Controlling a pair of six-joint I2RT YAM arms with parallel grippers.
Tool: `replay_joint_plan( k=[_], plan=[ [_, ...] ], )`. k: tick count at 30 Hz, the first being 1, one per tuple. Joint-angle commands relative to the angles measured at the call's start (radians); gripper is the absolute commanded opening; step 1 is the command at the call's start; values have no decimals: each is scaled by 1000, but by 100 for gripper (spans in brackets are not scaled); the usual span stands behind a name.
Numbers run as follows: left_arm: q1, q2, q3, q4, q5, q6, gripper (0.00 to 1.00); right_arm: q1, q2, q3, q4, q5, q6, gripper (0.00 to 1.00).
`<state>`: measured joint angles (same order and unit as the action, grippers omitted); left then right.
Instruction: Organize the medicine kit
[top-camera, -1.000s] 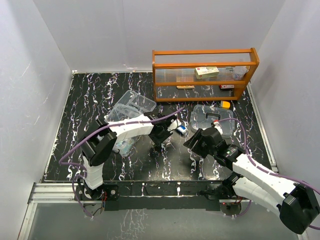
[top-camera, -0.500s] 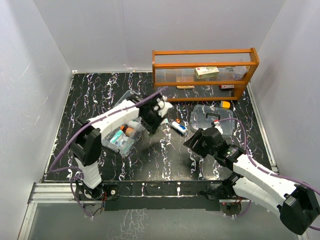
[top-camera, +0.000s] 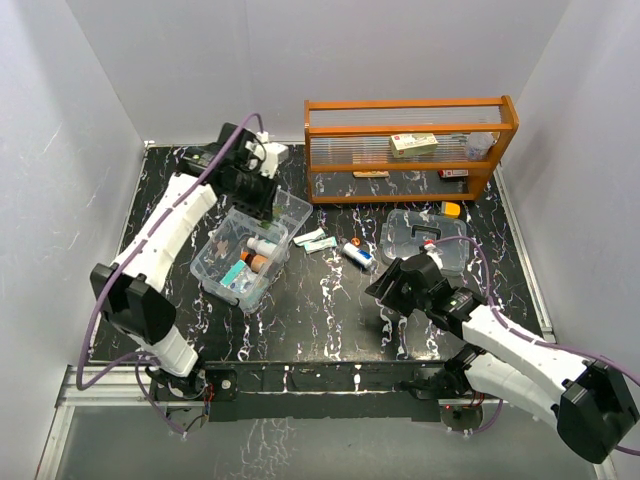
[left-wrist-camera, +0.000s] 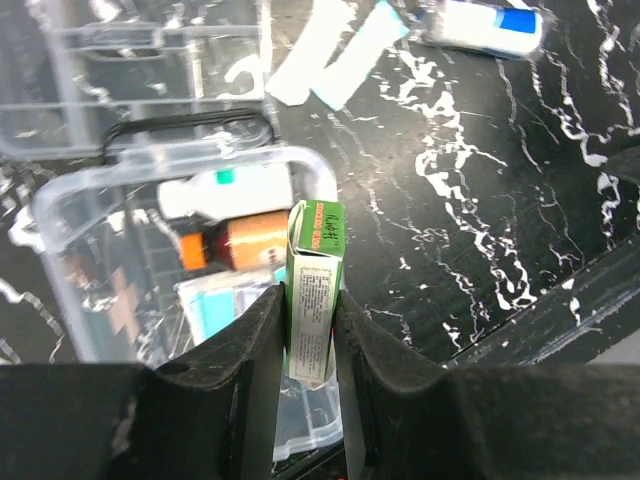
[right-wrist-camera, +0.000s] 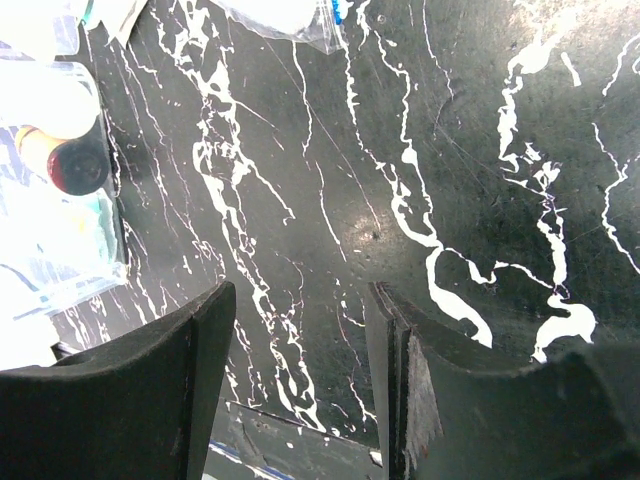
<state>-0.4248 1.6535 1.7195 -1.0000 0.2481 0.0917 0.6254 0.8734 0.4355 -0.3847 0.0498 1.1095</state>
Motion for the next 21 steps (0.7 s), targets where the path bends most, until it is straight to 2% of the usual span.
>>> replay_joint_plan(
  k=[1,11,16,21],
  plan=[
    [87,-105,-15,-62,-72,-23,24,-7,13,41,54,-10,2,52],
    [130,-182,-163,-39,-261,-18,24,-8,55,59,73,-37,-2,52],
    [130,-226,-269,4,-299,-1,24,-8,60,66,72,-41,2,52],
    [130,-207,-316,21,-368,0,24,-7,67,73,74,-41,6,51]
  ],
)
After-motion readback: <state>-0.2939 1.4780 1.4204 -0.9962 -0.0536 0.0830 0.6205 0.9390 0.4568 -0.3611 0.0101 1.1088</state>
